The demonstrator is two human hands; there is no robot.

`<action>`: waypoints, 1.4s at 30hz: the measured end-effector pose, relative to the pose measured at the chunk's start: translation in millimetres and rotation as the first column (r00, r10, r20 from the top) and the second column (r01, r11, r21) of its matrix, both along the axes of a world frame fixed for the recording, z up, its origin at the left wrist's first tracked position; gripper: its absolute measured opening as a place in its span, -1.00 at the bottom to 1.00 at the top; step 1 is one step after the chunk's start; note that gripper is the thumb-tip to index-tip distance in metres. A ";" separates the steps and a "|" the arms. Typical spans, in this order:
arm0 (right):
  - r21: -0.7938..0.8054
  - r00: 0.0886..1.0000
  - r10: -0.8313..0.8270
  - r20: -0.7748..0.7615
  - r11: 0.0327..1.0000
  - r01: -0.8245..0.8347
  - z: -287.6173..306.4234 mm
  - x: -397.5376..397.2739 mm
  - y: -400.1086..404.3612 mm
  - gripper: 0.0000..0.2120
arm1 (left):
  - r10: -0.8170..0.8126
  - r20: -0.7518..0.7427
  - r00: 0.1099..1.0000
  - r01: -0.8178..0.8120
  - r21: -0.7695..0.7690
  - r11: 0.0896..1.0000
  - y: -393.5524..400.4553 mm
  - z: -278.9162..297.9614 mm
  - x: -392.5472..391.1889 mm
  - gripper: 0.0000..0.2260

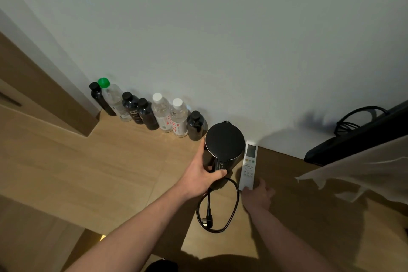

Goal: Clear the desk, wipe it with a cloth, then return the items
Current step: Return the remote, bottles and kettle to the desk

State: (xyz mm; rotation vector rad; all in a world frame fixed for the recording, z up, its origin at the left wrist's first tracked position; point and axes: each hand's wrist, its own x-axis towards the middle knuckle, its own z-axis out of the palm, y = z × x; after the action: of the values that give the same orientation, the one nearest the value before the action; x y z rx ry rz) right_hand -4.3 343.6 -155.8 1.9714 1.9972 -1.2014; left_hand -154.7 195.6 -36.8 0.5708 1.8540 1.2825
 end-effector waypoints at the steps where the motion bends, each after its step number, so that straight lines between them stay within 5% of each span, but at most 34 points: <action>1: 0.045 0.999 0.008 -0.036 0.999 -0.006 2.0 1.2 -4.9 -0.37 | -0.009 0.008 1.000 0.009 -0.004 1.000 0.3 1.7 -2.8 -0.06; 9: 0.136 0.964 0.152 -0.216 0.983 -0.125 5.6 5.2 -43.3 -0.44 | -0.053 0.035 0.998 0.054 -0.035 0.998 -0.7 4.1 -15.3 -0.02; 13: 0.170 0.923 0.345 -0.168 0.933 -0.318 3.5 -3.7 -50.8 -0.43 | 0.049 0.053 0.997 -0.046 -0.049 0.998 -7.3 2.0 4.4 -0.28; 23: -0.003 0.911 0.325 -0.254 0.942 -0.337 -22.8 -36.4 -30.8 -0.38 | 0.223 0.004 0.975 -0.223 -0.047 0.974 5.3 -20.3 33.8 -0.33; 38: -0.138 0.908 0.294 -0.298 0.928 -0.346 -7.7 -48.3 -14.1 -0.26 | 0.173 -0.022 0.985 -0.174 -0.040 0.984 1.6 -9.4 18.3 -0.35; 42: -0.061 0.903 0.345 -0.256 0.927 -0.371 21.1 -35.7 -25.5 -0.29 | 0.149 -0.044 0.988 -0.150 -0.017 0.988 -14.5 13.3 21.8 -0.41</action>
State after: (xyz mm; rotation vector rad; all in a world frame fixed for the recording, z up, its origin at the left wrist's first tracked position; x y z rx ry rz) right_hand -40.0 318.1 -134.7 1.3777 2.2221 -1.4685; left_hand -132.9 181.2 -23.5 0.4582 1.9739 1.3570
